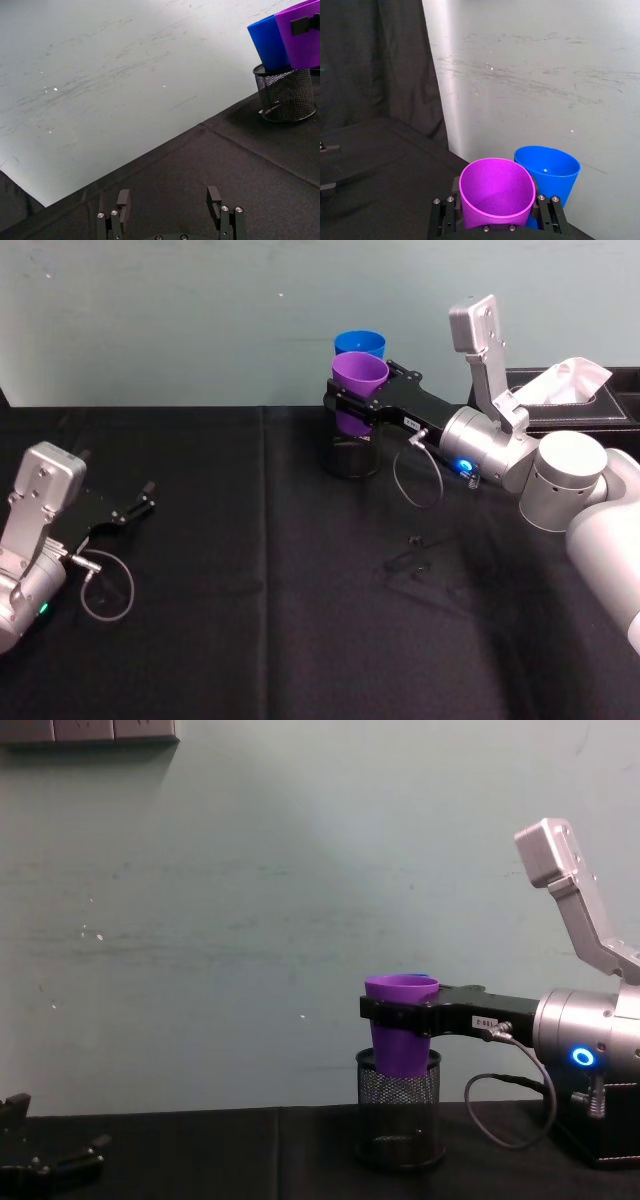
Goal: Pick up one cup with a gripper and tap it against the other cup.
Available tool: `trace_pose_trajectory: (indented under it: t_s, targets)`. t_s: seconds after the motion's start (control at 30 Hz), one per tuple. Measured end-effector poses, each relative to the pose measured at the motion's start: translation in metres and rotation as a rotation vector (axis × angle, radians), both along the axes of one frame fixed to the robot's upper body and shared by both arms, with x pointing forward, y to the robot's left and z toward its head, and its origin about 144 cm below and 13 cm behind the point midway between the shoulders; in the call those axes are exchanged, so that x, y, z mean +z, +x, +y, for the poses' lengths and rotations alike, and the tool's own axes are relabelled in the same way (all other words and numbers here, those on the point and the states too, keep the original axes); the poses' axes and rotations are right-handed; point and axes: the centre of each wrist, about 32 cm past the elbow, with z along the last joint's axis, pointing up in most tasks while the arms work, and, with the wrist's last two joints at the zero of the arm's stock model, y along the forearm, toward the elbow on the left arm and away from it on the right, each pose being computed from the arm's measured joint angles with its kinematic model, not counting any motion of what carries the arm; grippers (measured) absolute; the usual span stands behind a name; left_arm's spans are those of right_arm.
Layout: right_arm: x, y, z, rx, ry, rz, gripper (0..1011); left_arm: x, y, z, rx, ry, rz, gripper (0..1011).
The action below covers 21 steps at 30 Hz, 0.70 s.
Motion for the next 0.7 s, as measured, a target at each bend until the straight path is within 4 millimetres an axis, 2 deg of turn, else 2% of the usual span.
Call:
trace_pose_trajectory:
  t_s: [0.7]
  targets:
    - [-0.0003,-0.0003,0.0,-0.002,0.0,0.0,741,0.0,0.0,0.0,0.0,0.0,0.0,1000]
